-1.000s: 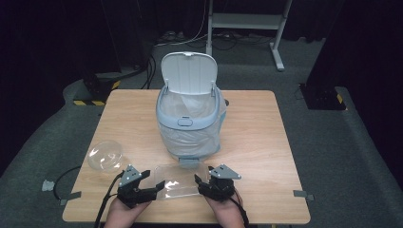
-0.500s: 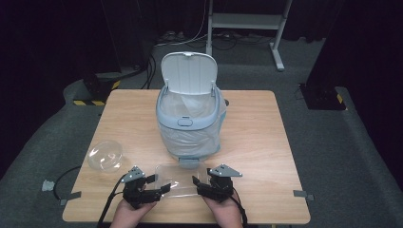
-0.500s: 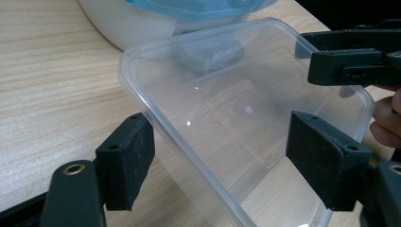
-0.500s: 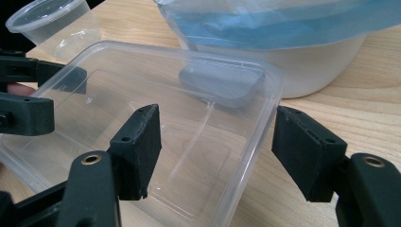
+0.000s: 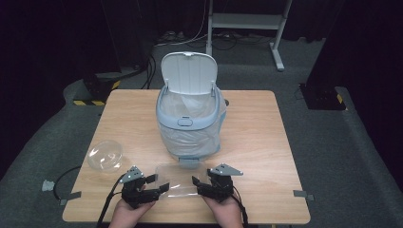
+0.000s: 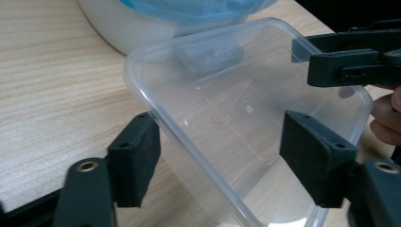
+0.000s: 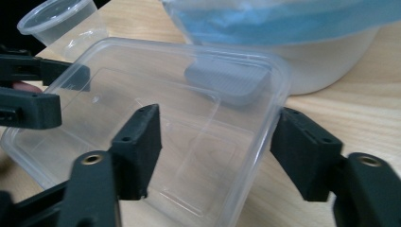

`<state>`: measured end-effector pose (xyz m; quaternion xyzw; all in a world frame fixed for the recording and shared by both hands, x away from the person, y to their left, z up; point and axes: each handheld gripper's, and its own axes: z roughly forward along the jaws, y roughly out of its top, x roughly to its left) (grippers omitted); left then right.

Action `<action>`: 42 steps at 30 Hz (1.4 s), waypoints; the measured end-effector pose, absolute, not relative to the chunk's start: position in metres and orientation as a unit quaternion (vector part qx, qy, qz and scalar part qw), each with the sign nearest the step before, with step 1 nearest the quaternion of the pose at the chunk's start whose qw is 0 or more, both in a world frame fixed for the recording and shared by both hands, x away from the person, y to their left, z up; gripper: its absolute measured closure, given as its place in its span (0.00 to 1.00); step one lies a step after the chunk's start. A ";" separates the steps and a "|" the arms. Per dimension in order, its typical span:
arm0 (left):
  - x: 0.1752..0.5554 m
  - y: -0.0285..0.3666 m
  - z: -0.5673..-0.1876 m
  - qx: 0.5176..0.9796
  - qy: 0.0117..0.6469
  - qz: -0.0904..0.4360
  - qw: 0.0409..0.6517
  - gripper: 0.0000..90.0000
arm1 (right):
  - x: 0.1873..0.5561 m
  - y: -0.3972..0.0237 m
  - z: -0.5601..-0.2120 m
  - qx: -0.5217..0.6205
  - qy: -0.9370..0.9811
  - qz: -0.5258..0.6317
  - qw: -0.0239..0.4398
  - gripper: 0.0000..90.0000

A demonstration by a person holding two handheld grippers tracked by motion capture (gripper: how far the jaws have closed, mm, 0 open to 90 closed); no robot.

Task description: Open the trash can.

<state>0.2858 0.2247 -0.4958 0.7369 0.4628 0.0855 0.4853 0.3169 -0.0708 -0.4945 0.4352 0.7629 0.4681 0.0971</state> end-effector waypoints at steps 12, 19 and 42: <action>0.268 0.231 -0.485 0.733 0.454 0.146 0.485 0.66 | 0.302 -0.076 -0.482 0.410 0.763 0.478 0.146 0.66; 0.259 0.244 -0.483 0.720 0.459 0.179 0.489 0.83 | 0.292 -0.069 -0.478 0.386 0.770 0.478 0.170 0.84; 0.245 0.239 -0.441 0.690 0.411 0.239 0.546 0.84 | 0.268 -0.078 -0.446 0.346 0.730 0.535 0.245 0.86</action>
